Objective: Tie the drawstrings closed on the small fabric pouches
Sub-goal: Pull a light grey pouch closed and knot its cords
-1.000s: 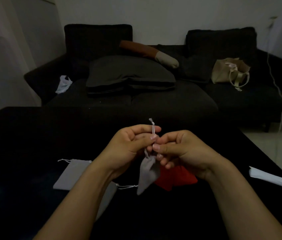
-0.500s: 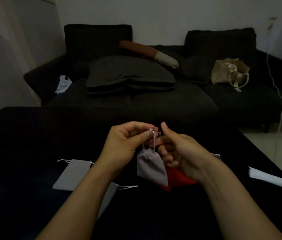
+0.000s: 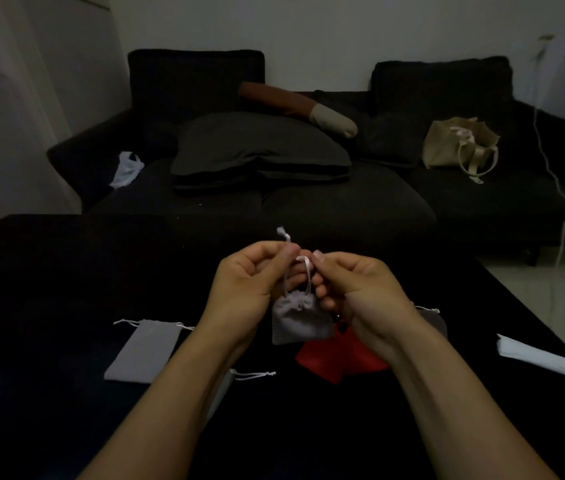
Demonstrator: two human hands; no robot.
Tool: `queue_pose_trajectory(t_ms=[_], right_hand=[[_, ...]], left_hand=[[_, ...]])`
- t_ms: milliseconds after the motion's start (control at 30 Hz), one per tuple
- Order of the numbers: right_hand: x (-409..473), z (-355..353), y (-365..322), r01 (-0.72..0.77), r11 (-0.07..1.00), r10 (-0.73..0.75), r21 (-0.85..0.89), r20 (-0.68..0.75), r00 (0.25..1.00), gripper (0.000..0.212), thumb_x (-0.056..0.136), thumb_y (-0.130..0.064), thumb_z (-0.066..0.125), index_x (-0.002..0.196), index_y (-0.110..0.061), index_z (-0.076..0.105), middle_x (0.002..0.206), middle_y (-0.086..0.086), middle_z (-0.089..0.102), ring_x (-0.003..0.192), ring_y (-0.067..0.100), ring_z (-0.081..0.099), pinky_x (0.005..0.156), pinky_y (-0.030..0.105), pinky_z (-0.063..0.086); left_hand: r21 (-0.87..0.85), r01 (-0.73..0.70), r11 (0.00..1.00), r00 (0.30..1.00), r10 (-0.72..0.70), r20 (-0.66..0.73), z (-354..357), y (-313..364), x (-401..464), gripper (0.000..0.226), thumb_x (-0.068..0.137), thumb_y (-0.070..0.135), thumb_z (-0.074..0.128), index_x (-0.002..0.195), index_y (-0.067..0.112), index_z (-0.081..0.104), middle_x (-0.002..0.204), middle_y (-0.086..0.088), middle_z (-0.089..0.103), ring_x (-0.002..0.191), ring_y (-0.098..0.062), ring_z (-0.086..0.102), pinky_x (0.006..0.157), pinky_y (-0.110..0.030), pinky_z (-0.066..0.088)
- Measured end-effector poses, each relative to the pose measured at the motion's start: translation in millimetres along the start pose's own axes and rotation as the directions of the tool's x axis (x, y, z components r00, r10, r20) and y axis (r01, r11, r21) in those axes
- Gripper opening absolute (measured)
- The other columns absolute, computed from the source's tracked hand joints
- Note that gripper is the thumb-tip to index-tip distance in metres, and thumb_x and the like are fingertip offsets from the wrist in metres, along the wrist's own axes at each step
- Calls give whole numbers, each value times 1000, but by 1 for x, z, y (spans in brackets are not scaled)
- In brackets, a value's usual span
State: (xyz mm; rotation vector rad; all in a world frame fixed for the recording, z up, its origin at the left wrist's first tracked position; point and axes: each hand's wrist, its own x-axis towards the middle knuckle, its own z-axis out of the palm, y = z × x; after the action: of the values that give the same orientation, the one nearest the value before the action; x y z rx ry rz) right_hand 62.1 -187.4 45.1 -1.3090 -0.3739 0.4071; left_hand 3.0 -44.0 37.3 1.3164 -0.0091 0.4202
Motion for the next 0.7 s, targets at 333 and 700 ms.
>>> queue_pose_trajectory(t_ms=[333, 700], right_hand=[[-1, -8, -17, -150, 697, 126, 701, 86, 988, 36, 91, -25, 52, 56, -19, 45, 70, -1, 66, 42, 4, 43, 32, 12, 25], [11, -20, -4, 100, 984, -84, 147, -110, 990, 46, 99, -22, 52, 53, -23, 44, 50, -4, 36, 38, 6, 26, 33, 17, 26]], left_hand=[[-601, 177, 780, 942, -311, -126, 4, 4, 10, 27, 99, 25, 46, 73, 20, 53, 59, 5, 56, 51, -7, 45, 60, -21, 39], [105, 2, 994, 975, 21, -220, -5, 3, 9, 29, 100, 16, 43, 73, 17, 53, 48, 9, 38, 41, -5, 34, 44, -23, 32]])
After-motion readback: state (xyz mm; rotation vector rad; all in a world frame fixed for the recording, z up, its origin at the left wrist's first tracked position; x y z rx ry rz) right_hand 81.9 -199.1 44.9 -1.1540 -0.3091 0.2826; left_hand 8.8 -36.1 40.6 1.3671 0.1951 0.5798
